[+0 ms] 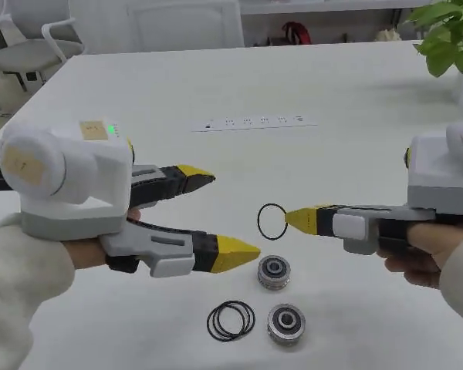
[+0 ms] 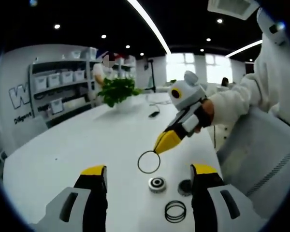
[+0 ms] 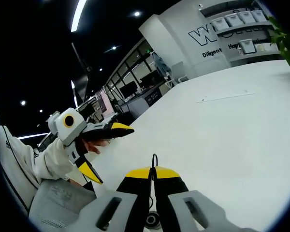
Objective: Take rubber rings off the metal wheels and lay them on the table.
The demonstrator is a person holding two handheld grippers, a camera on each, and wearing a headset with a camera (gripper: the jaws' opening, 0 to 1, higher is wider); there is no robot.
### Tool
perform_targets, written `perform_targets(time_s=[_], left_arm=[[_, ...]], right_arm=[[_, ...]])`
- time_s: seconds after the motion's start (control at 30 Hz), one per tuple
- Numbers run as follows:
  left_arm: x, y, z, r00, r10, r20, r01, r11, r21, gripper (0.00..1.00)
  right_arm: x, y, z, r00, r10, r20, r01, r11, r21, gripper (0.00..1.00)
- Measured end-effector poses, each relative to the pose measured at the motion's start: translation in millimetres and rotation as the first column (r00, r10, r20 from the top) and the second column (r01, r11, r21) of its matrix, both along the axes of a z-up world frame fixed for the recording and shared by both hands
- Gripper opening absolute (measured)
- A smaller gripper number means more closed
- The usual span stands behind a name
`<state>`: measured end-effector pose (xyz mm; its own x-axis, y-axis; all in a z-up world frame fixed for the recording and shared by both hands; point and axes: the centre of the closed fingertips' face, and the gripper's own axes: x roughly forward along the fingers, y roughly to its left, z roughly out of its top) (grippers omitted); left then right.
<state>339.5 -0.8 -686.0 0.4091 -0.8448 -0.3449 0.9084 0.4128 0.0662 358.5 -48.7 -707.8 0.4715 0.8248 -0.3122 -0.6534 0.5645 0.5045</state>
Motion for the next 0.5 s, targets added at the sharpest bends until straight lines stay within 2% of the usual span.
perform_targets(time_s=[0.23, 0.37, 0.5], left_arm=[[-5.1, 15.8, 8.3, 1.0, 0.0, 0.0, 0.0, 1.0, 0.0, 0.76], [-9.0, 29.9, 9.4, 1.0, 0.005, 0.008, -0.006, 1.0, 0.031, 0.76], [-15.5, 41.6, 6.6, 1.0, 0.008, 0.0, -0.008, 0.999, 0.052, 0.77]], right_arm=[[-6.8, 7.7, 0.3, 0.999, 0.039, -0.01, -0.039, 0.999, 0.004, 0.0], [-12.0, 13.4, -1.0, 0.998, 0.067, -0.016, -0.067, 0.998, 0.002, 0.0], [-18.6, 20.2, -2.0, 0.995, 0.101, -0.024, -0.101, 0.995, 0.002, 0.0]])
